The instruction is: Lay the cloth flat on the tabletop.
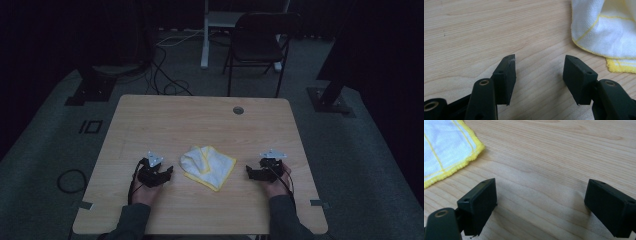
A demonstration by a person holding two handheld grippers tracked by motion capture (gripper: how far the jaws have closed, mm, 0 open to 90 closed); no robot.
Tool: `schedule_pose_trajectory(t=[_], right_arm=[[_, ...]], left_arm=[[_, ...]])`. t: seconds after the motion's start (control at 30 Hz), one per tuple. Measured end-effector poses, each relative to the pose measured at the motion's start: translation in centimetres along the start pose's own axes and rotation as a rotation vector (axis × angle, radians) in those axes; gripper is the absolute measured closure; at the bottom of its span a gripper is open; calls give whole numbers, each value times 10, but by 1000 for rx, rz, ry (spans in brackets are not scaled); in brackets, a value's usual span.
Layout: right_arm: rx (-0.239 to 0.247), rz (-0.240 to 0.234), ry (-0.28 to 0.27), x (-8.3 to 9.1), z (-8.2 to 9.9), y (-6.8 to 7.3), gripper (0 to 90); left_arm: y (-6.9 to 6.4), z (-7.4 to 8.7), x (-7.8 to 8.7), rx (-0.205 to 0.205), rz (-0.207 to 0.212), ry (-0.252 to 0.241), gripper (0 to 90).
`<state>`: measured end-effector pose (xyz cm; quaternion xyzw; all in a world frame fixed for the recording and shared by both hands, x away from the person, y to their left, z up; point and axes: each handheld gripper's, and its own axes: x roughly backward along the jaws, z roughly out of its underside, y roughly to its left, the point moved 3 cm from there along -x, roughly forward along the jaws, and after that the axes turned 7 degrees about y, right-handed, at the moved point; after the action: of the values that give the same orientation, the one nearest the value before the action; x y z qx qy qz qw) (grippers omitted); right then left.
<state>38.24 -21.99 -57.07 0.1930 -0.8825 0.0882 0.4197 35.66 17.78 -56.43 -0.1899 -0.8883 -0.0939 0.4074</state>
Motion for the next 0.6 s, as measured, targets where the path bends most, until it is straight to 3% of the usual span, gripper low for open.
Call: schedule_pose_trajectory(t=[0.27, 0.3, 0.43, 0.6], right_arm=[[27, -21, 18, 3, -1, 5, 193], [33, -26, 20, 5, -1, 7, 258], [34, -28, 20, 7, -1, 8, 356], [35, -36, 16, 8, -1, 8, 393]], left_arm=[[-4, 2, 2, -34, 32, -9, 581], [-4, 2, 2, -38, 35, -10, 586], [-5, 2, 2, -43, 39, -10, 588], [-6, 2, 2, -48, 44, -9, 588]])
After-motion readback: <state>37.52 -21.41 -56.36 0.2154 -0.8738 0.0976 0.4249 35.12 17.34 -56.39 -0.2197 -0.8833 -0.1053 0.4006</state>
